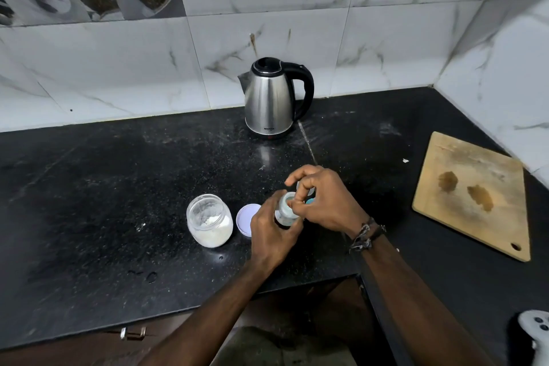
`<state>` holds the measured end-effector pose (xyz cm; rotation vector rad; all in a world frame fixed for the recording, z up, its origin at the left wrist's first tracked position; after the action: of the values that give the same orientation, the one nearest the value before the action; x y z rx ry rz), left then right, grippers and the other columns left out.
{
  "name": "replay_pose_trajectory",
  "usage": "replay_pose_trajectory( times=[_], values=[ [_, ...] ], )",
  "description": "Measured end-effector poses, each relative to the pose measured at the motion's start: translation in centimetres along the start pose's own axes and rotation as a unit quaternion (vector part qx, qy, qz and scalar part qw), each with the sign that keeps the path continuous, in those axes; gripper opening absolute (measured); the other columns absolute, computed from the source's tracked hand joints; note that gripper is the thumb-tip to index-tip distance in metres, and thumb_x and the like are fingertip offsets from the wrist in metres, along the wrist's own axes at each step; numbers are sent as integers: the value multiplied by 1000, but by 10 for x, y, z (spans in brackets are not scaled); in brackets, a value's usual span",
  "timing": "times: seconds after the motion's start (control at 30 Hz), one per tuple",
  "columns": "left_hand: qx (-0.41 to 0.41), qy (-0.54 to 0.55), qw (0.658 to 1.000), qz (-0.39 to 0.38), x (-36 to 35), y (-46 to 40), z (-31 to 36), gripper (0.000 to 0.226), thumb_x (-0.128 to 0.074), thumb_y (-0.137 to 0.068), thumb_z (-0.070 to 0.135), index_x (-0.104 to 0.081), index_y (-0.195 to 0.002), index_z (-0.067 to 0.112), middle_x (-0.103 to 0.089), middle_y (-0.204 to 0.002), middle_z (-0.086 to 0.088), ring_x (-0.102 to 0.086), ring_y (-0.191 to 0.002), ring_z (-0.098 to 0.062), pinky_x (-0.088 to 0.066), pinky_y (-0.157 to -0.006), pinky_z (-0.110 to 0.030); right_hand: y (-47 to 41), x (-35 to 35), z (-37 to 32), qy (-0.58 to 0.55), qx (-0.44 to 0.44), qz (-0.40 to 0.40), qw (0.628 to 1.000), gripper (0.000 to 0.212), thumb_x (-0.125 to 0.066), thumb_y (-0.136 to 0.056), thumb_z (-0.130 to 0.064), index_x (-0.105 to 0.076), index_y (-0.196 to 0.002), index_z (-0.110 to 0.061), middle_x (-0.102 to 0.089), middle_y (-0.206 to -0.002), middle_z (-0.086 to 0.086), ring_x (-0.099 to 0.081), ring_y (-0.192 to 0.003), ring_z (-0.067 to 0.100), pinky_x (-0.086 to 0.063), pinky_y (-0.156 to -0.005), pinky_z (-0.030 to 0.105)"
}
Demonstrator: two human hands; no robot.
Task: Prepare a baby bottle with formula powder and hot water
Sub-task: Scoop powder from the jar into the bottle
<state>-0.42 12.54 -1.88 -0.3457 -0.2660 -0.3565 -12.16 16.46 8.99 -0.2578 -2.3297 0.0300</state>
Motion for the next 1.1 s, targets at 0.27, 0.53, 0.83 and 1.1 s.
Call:
replay_pose_trajectory(
  times=[0.27,0.53,0.83,1.1],
  values=[
    [43,29,998,27,4,-15,-5,48,-88,-79,17,-65,-121,22,-74,-110,13,-71,-104,-9,-59,-90,-32,-9,35,24,-23,-15,105,994,10,-80,-77,-17,-75,-70,-13,-68,-96,-5,-65,-89,6,-48,-84,23],
    [103,35,994,0,-5,-15,-19,59,-82,-74,36,-61,-127,18,-73,-118,9,-71,-108,-11,-59,-94,-47,-4,46,39,-18,-42,179,983,10,-73,-84,-12,-76,-76,-10,-71,-92,-1,-65,-85,5,-37,-64,2],
    [97,8,995,-26,-10,-17,-20,60,-76,-75,45,-58,-128,21,-72,-117,6,-70,-109,-12,-58,-94,-47,-1,49,47,-51,-64,209,974,11,-70,-85,-8,-75,-77,-12,-70,-86,-8,-65,-85,0,-46,-76,7],
    [101,10,993,-52,-14,-16,-25,62,-77,-74,48,-55,-128,26,-71,-118,12,-69,-109,-7,-58,-94,-44,-3,50,53,-72,-91,230,966,16,-64,-86,-4,-75,-81,-13,-69,-86,-11,-66,-86,0,-45,-75,4]
  ],
)
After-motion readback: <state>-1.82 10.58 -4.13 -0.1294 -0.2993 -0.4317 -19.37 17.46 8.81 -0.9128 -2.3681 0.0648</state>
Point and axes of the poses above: each hand's wrist, its own y-axis away from the middle knuckle, its own x-axis out of the back of the hand, z = x × y, the point moved 7 cm from there along -y, towards the middle knuckle
